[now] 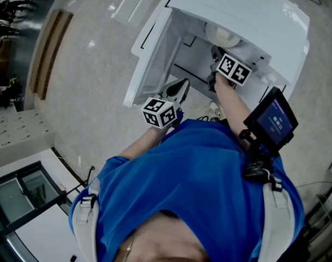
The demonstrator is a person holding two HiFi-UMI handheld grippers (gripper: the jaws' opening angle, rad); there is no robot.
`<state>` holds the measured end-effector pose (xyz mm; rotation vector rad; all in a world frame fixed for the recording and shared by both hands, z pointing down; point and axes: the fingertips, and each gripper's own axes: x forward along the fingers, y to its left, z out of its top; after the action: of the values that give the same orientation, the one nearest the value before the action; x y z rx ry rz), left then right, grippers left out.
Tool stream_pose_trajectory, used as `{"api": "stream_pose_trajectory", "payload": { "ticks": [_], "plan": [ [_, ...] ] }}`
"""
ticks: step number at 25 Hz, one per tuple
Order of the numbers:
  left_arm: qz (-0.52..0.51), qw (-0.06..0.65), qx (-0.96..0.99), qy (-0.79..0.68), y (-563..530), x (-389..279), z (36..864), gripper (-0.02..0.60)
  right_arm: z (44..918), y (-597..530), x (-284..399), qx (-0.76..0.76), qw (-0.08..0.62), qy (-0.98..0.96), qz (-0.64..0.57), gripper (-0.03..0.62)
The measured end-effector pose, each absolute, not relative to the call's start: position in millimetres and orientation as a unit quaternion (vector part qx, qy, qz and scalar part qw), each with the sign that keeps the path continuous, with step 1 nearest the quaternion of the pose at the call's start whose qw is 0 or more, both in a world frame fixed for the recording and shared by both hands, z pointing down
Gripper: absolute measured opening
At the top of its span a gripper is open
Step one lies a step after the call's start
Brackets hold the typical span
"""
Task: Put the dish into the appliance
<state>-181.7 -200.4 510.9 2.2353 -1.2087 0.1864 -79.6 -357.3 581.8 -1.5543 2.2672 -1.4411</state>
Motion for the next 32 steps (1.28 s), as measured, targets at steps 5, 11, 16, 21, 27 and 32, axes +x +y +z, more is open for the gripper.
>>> {"api": "stream_pose_trajectory", "payload": {
  "ticks": [5, 11, 16, 21, 27, 32],
  "plan": [
    [0.068, 0.29, 0.838, -0.456, -202, -182, 511, 0.006, 582, -359, -78, -0.501, 0.024, 0.728, -0.467, 0.092],
    [0.068, 0.291, 0.838, -0.456, -202, -181, 512, 0.006, 582, -364, -75, -0.504, 0.03, 0.724, -0.471, 0.092],
    [0.066, 0.29, 0.838, -0.457, -203, -181, 513, 0.006, 584, -369, -70, -0.509, 0.031, 0.719, -0.472, 0.092],
    [0.064, 0.289, 0.839, -0.457, -205, -179, 514, 0.006, 586, -373, -66, -0.514, 0.025, 0.721, -0.465, 0.092],
    [0.062, 0.288, 0.839, -0.458, -206, -179, 513, 0.006, 586, -376, -66, -0.517, 0.017, 0.725, -0.455, 0.092],
    [0.062, 0.287, 0.838, -0.459, -207, -181, 513, 0.006, 588, -376, -63, -0.523, 0.003, 0.727, -0.446, 0.092]
  ]
}}
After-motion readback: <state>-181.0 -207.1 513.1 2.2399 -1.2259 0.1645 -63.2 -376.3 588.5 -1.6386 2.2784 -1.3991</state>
